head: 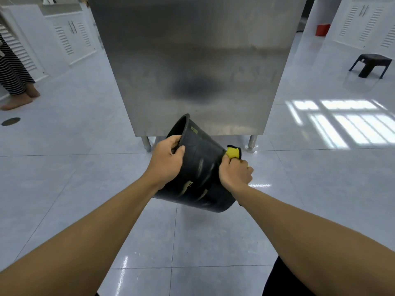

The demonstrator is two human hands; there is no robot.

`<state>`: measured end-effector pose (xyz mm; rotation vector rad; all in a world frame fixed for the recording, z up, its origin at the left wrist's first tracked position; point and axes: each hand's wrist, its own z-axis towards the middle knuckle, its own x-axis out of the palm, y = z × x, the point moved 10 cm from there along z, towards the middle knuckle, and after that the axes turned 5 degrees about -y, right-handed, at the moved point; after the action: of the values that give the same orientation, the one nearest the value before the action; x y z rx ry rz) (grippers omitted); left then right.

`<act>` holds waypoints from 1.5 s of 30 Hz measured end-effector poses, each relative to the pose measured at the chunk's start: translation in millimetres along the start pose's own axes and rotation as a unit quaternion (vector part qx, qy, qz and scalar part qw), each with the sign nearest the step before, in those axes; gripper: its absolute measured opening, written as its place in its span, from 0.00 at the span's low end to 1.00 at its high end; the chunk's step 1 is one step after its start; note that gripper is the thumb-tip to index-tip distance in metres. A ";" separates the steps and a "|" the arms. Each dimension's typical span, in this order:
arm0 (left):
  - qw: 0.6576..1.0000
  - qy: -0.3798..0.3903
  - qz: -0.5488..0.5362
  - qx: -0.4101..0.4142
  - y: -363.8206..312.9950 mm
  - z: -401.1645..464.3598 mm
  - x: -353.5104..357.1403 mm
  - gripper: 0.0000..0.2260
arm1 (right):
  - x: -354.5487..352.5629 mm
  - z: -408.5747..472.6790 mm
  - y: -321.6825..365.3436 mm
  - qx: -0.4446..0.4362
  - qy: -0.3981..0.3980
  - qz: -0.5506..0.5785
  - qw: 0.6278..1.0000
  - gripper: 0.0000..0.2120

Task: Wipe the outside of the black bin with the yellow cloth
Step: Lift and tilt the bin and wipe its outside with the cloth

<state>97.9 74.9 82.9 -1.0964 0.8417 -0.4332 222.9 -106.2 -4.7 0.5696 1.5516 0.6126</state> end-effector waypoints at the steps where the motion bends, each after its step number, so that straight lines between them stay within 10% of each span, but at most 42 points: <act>1: 1.000 0.001 0.006 0.012 -2.2 -2.5 4.2 0.13 | 5.1 -8.5 9.4 -0.018 0.010 0.023 1.000 0.27; 10: 0.998 -0.017 -0.053 -0.002 3.9 -4.3 13.8 0.09 | 24.9 -87.8 85.4 -0.274 0.027 0.166 0.947 0.22; 15: 0.996 -0.036 -0.082 -0.015 -2.3 -2.3 8.6 0.12 | 15.4 -77.3 81.9 -0.316 -0.030 0.042 0.947 0.19; 29: 0.996 -0.055 -0.064 -0.029 -7.4 -8.2 3.7 0.13 | 23.8 13.3 -42.5 0.092 0.066 0.067 0.991 0.26; 37: 0.995 -0.049 -0.057 -0.065 0.3 -5.5 4.9 0.13 | 27.9 27.6 -61.4 0.161 0.084 0.151 0.972 0.26; 45: 0.991 0.123 0.046 -0.039 -5.0 -11.9 28.5 0.37 | 33.5 37.1 -82.8 0.234 0.052 0.181 0.954 0.29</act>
<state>107.0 46.2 74.3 -1.0838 1.1311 -0.4671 257.9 -142.3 -87.4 1.2183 1.7153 0.5522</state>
